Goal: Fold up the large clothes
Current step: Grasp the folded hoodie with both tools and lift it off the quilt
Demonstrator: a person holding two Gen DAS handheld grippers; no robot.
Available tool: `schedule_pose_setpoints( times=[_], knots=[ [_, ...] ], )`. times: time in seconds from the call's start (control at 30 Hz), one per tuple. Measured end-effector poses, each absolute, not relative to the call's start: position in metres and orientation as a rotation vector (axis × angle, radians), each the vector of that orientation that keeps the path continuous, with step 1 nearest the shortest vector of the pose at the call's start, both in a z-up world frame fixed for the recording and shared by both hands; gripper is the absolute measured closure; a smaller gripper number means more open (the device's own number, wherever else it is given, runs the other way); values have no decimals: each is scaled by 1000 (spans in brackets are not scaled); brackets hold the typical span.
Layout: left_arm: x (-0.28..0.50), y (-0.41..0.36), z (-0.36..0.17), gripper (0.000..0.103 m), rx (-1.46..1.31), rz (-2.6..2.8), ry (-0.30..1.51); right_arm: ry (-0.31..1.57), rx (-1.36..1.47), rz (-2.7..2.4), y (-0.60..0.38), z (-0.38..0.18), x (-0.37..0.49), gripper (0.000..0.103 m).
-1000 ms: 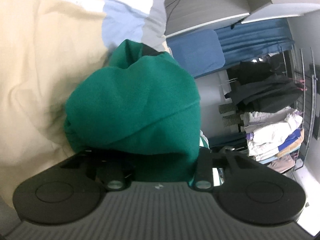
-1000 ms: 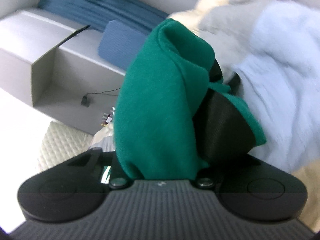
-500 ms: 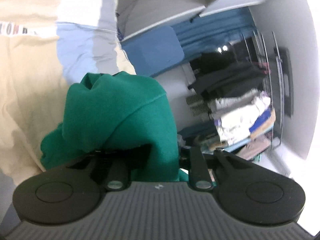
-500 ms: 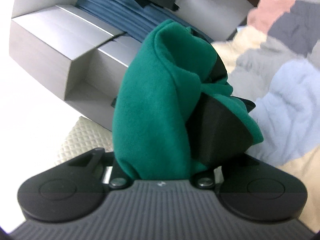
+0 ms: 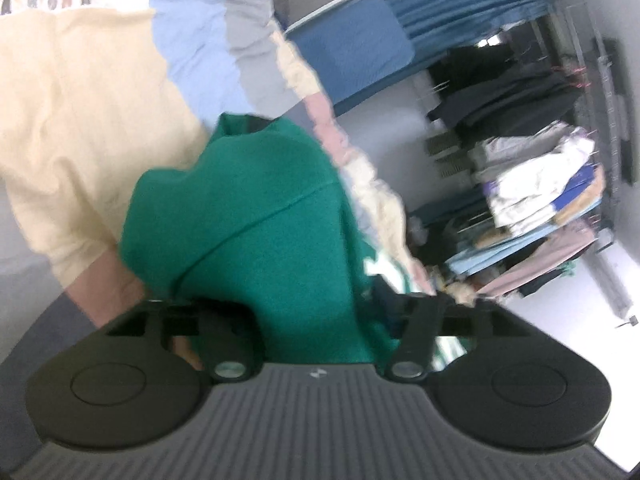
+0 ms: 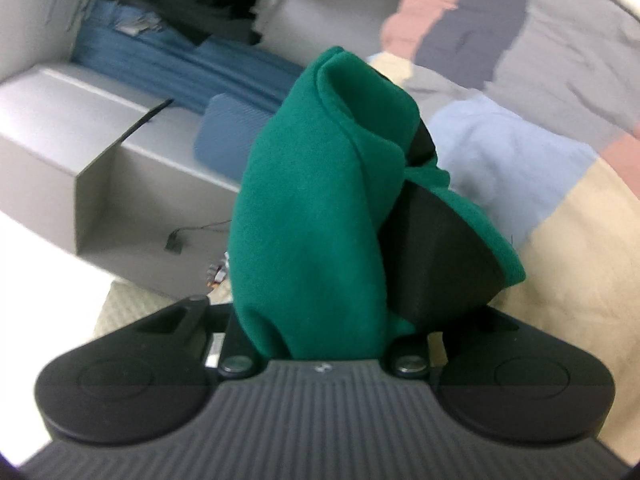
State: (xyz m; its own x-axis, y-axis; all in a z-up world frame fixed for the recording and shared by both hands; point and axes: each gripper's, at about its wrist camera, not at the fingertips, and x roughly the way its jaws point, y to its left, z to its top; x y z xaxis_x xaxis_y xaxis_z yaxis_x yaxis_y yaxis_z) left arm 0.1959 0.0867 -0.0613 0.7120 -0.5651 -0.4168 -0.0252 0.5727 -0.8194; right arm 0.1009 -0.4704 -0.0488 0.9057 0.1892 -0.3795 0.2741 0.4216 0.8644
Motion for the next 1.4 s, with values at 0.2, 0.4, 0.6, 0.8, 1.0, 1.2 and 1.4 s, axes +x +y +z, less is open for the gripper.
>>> schedule_pose_setpoints(
  times=[0.2, 0.4, 0.6, 0.8, 1.0, 1.2, 1.4],
  knots=[
    [209, 91, -92, 9, -1008, -329, 853, 473, 1188, -107, -474, -60, 121, 70],
    [217, 86, -106, 1, -1019, -310, 880, 492, 1184, -125, -480, -68, 118, 69],
    [222, 77, -109, 0, -993, -275, 918, 499, 1187, -135, -479, -72, 118, 68],
    [233, 76, -114, 0, -1025, -294, 828, 506, 1187, -140, -478, -73, 119, 67],
    [246, 73, -117, 0, -1082, -316, 775, 507, 1196, -137, -479, -78, 122, 66],
    [259, 73, -129, 0, -1152, -298, 749, 508, 1151, -123, -470, -75, 126, 65],
    [253, 74, -121, 55, -1096, -296, 716, 472, 1020, -45, -460, -51, 120, 69]
  ],
)
